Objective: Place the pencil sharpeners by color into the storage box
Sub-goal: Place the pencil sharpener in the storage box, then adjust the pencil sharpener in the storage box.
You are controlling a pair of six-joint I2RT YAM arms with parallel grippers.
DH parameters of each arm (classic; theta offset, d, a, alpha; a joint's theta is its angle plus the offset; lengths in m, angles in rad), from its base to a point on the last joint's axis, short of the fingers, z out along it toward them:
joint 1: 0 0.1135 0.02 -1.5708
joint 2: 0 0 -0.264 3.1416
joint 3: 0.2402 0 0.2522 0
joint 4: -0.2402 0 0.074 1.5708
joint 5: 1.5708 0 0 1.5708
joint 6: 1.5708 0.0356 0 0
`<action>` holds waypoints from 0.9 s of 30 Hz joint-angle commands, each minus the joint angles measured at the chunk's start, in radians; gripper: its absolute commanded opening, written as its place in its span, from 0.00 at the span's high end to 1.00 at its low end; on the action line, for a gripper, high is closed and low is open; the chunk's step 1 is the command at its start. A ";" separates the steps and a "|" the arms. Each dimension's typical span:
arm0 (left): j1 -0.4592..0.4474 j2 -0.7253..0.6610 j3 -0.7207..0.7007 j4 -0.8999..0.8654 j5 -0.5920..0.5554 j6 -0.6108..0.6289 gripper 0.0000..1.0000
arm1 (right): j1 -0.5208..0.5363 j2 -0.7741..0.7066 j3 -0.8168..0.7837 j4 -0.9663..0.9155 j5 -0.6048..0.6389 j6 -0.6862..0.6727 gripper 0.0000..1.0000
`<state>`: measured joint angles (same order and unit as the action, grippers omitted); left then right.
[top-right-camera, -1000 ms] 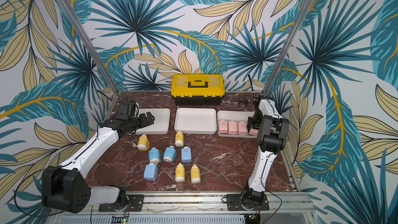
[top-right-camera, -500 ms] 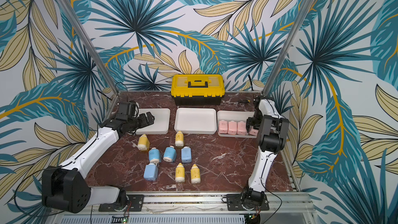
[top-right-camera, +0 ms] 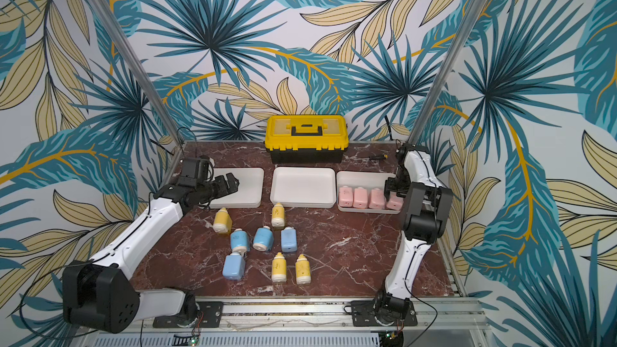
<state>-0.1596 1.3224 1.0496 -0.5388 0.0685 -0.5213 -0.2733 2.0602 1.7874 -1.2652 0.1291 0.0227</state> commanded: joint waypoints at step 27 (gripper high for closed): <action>0.008 -0.102 -0.020 0.007 -0.019 -0.045 0.01 | -0.112 -0.142 -0.195 0.191 -0.031 0.231 1.00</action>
<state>-0.1596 1.2289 1.0431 -0.5385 0.0635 -0.5583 -0.3653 1.9194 1.6108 -1.1255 0.0891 0.2146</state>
